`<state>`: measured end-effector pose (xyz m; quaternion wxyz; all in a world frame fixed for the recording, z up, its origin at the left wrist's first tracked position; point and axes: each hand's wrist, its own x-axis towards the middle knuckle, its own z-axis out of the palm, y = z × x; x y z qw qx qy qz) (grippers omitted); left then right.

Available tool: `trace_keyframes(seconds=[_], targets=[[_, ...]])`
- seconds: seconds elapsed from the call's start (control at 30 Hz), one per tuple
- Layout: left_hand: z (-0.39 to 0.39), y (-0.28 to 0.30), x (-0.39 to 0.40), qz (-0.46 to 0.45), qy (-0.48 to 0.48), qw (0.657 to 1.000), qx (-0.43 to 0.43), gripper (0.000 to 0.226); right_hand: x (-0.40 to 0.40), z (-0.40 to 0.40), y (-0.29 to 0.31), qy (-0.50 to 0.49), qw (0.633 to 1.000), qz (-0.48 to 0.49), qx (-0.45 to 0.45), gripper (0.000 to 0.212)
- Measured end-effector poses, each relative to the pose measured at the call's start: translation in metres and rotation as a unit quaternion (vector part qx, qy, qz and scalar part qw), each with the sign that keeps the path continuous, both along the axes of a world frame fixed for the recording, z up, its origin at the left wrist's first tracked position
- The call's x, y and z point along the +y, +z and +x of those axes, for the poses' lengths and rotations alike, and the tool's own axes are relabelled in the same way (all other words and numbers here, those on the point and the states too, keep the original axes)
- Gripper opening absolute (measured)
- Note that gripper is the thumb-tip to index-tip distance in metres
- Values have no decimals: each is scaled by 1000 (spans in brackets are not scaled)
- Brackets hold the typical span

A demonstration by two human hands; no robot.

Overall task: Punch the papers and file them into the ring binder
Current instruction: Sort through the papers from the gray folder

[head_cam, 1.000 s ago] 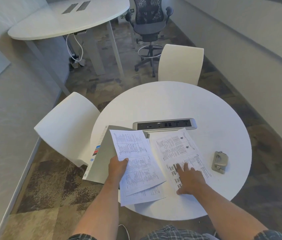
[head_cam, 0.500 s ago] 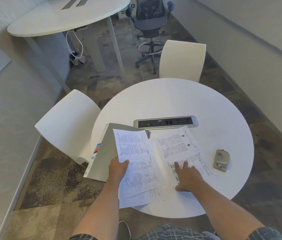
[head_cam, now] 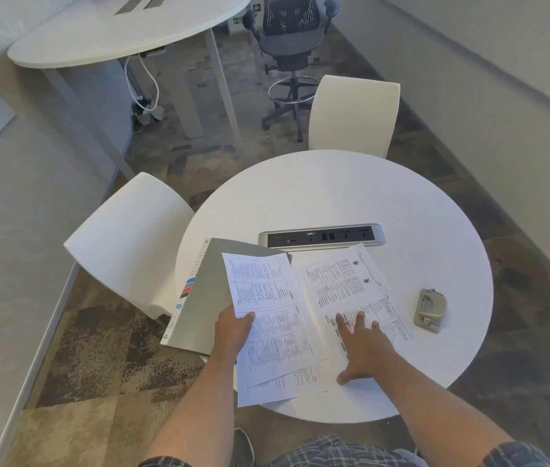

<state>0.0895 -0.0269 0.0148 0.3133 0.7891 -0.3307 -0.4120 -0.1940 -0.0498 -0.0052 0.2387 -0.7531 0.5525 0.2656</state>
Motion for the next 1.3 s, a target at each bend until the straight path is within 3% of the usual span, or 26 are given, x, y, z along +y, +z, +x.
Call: trace_keyframes(seconds=[0.13,0.37,0.53,0.67,0.77,0.93,1.0,1.13,1.17,1.27,1.3], targets=[[-2,1,0,0,4,1000,3,25,0,2,-6,-24,1000,-3,-2,132],[-5,4,3,0,8,1000,6,23,-1,4,-2,-51,999,-6,10,91],[-12,11,0,0,-7,1000,11,19,-8,4,15,-80,984,-147,-66,52],[-19,17,-3,-1,-31,999,18,29,-7,27,32,-84,967,-186,-155,53],[-26,20,-8,-3,-12,998,58,37,-6,49,42,-51,961,-144,-229,57],[-35,29,-18,3,84,988,129,17,6,71,43,25,951,-68,-301,57],[-39,32,-18,-15,92,986,140,24,9,72,46,43,946,-39,-320,63],[-43,31,-16,-60,61,967,241,48,13,69,50,116,945,-37,-303,79],[-43,30,-15,-64,38,971,228,50,13,69,50,128,946,-30,-295,81],[-42,28,-12,-59,-7,991,120,19,13,67,48,133,945,-6,-299,73],[-43,28,-12,-56,-15,993,106,20,11,64,48,119,944,-7,-306,68]])
